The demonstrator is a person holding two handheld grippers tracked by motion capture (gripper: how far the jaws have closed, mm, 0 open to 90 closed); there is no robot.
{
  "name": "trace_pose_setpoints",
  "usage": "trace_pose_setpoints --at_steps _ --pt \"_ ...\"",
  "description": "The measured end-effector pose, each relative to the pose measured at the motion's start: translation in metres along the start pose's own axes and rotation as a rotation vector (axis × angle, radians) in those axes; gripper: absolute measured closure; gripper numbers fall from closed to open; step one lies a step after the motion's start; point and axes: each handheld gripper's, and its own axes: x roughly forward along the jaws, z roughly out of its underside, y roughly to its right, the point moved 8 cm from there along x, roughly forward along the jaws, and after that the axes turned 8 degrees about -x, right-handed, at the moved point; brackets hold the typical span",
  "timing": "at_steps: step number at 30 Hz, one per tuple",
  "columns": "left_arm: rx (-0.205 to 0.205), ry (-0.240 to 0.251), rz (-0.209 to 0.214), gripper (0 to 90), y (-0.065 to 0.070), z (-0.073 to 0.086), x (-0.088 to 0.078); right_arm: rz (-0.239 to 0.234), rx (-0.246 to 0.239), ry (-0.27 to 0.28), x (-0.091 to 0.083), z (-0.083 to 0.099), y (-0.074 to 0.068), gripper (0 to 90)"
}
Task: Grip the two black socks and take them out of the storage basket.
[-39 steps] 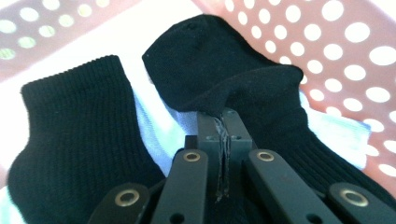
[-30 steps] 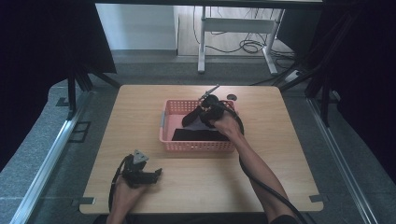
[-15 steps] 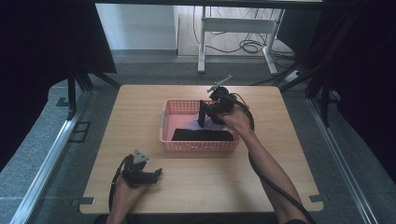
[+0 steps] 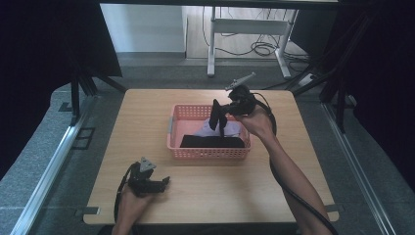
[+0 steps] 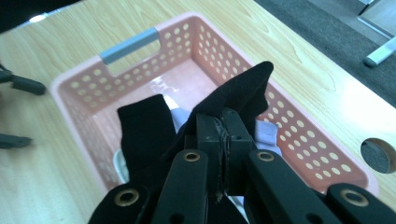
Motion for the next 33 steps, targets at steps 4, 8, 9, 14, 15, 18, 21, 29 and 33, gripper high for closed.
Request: trace_pose_setpoints --at_steps 4,8,9,14,15,18,21,29,33 --pt "0.000 0.000 0.000 11.9 0.000 0.000 0.000 -0.002 -0.009 0.015 -0.012 -0.003 -0.004 88.6" --pt "-0.001 0.000 0.000 11.9 0.000 0.000 0.000 -0.005 -0.014 0.023 -0.022 -0.004 -0.007 88.6" --pt "-0.001 0.001 0.000 11.9 0.000 0.000 0.000 -0.005 -0.014 0.023 -0.024 -0.004 -0.008 88.6" --pt "-0.002 0.000 0.000 11.9 0.000 0.000 0.000 0.002 -0.013 0.029 -0.040 -0.004 -0.009 88.6" --pt "-0.002 0.000 0.000 11.9 0.000 0.000 0.000 0.002 -0.011 0.032 -0.043 -0.004 -0.009 88.6" --pt "-0.002 0.001 0.000 11.9 0.000 0.000 0.000 0.009 -0.011 0.037 -0.052 -0.001 -0.008 88.6" --pt "-0.002 0.000 -0.001 11.9 0.000 0.000 0.000 0.015 -0.011 0.041 -0.061 0.001 -0.008 88.6" --pt "0.000 -0.002 -0.001 11.9 0.000 0.000 0.000 0.033 -0.004 0.059 -0.083 0.008 -0.006 88.6" --pt "-0.001 -0.002 -0.001 11.9 0.000 -0.001 0.001 0.046 0.003 0.068 -0.096 0.012 -0.004 88.6"
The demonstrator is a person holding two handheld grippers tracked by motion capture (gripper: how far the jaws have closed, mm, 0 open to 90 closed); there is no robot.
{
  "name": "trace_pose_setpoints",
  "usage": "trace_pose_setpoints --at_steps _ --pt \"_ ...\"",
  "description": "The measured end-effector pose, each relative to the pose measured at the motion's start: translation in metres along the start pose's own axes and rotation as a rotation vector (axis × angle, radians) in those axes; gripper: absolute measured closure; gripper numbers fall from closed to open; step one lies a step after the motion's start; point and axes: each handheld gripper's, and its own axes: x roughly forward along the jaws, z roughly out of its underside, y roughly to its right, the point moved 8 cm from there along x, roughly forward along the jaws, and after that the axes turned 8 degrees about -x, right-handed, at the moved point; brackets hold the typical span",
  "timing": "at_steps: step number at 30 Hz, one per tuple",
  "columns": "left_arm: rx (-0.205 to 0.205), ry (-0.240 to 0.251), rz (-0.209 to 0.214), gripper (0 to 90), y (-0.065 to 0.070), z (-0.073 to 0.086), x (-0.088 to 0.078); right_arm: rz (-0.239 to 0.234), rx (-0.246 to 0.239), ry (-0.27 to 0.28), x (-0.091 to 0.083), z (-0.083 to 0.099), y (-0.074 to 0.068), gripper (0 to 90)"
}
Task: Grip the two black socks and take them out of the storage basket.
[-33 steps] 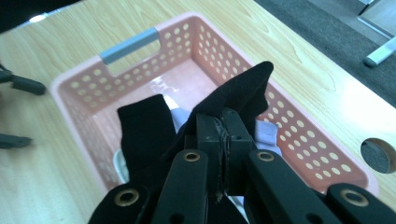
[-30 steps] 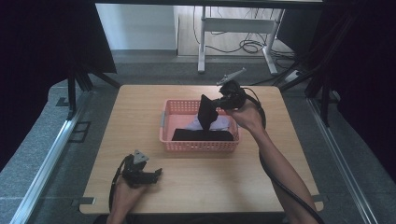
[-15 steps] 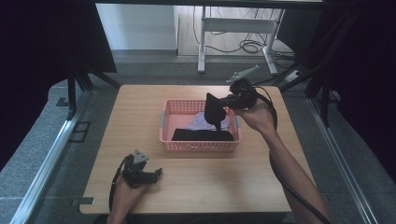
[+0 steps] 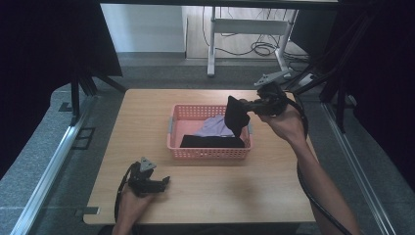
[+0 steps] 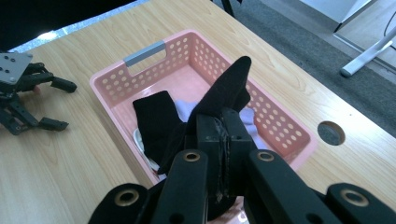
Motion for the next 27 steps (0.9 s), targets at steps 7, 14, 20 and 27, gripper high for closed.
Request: trace_pose_setpoints --at_steps 7,14,20,27 --pt "-0.002 0.001 0.000 11.9 0.000 0.000 0.000 0.027 0.009 -0.002 -0.021 0.010 0.006 88.6" --pt "-0.003 0.001 0.000 11.9 0.000 0.000 0.000 0.047 0.033 0.003 -0.038 0.024 0.010 88.6" --pt "-0.003 0.002 -0.001 11.9 0.000 0.000 0.000 0.074 0.048 -0.002 -0.050 0.036 0.016 88.6" --pt "-0.003 0.001 -0.001 11.9 0.000 0.000 0.000 0.114 0.084 -0.009 -0.065 0.056 0.026 88.6"
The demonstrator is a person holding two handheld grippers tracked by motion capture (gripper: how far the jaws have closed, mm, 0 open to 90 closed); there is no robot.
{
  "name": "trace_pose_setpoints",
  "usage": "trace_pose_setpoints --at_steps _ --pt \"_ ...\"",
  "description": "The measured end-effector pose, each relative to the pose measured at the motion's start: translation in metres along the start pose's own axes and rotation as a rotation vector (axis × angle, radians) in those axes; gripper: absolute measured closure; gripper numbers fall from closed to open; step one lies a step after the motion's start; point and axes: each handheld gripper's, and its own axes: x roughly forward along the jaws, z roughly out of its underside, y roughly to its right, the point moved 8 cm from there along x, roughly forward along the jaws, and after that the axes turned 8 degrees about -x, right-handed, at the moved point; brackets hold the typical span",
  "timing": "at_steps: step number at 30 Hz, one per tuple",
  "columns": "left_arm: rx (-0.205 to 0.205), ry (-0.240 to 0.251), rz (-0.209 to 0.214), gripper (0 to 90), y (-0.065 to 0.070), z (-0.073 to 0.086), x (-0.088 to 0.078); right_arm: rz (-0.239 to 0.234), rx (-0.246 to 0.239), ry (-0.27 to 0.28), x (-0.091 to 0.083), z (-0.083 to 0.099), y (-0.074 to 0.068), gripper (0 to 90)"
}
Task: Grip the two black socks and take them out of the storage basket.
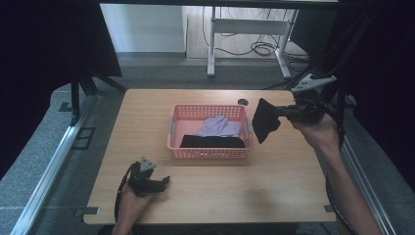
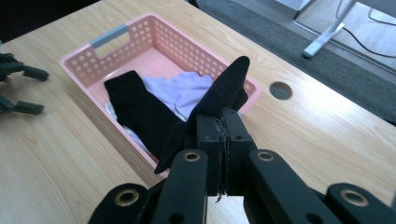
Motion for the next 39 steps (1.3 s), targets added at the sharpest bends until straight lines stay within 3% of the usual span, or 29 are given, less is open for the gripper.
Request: trace_pose_setpoints --at_steps 9,18,31,39 --pt "0.000 0.003 -0.001 11.9 0.000 0.000 0.000 0.036 0.056 -0.022 -0.004 0.035 0.017 88.6" --pt "0.004 -0.001 0.001 11.9 0.000 0.000 0.000 0.052 0.107 -0.061 0.013 0.074 0.026 88.5" --pt "-0.006 0.000 0.001 12.1 0.000 0.000 0.000 0.036 0.128 -0.132 0.052 0.120 0.019 88.4" --pt "-0.006 0.000 0.001 12.1 0.000 0.000 0.000 0.010 0.152 -0.147 0.076 0.139 0.010 88.3"
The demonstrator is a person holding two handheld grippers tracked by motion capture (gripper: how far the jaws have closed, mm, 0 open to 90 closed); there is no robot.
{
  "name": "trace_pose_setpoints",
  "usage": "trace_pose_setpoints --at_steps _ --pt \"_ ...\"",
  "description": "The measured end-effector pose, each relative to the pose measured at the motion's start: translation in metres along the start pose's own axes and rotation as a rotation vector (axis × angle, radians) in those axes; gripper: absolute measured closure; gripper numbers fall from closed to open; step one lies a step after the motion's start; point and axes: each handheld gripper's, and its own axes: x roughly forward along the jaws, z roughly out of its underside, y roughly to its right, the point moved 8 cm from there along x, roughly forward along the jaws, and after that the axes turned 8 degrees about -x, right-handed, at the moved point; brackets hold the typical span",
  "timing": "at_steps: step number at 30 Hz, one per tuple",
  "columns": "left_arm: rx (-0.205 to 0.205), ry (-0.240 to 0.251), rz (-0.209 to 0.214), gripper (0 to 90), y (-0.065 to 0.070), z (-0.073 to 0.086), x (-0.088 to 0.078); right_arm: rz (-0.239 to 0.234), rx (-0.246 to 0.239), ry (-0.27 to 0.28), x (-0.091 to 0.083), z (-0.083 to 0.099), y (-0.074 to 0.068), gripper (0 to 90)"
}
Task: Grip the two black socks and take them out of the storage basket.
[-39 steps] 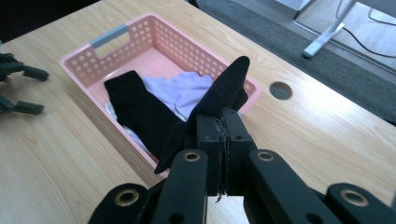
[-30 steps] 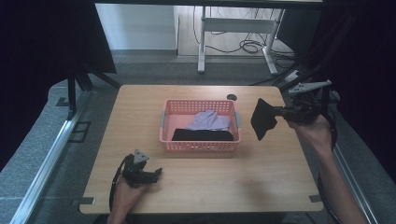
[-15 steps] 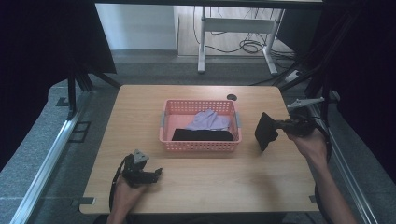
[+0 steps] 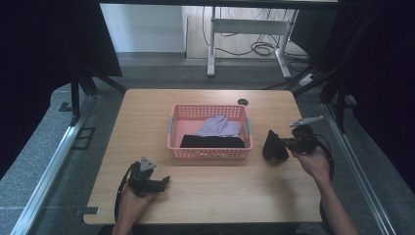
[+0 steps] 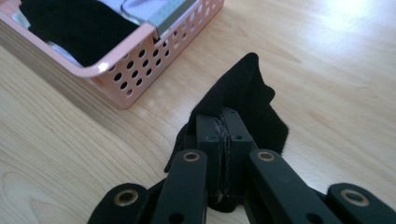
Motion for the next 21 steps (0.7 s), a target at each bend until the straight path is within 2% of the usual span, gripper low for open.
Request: trace_pose_setpoints --at_steps 8,14,21 --pt "0.000 0.000 0.000 12.1 0.000 0.000 0.000 -0.021 0.010 -0.017 0.027 0.014 -0.009 88.2" --pt "0.001 0.000 -0.001 12.2 0.000 0.000 0.000 -0.018 0.006 -0.033 0.046 0.026 -0.013 87.9" --pt "0.004 -0.001 -0.001 12.1 0.000 0.000 0.000 -0.025 0.016 -0.062 0.062 0.040 -0.017 87.2"
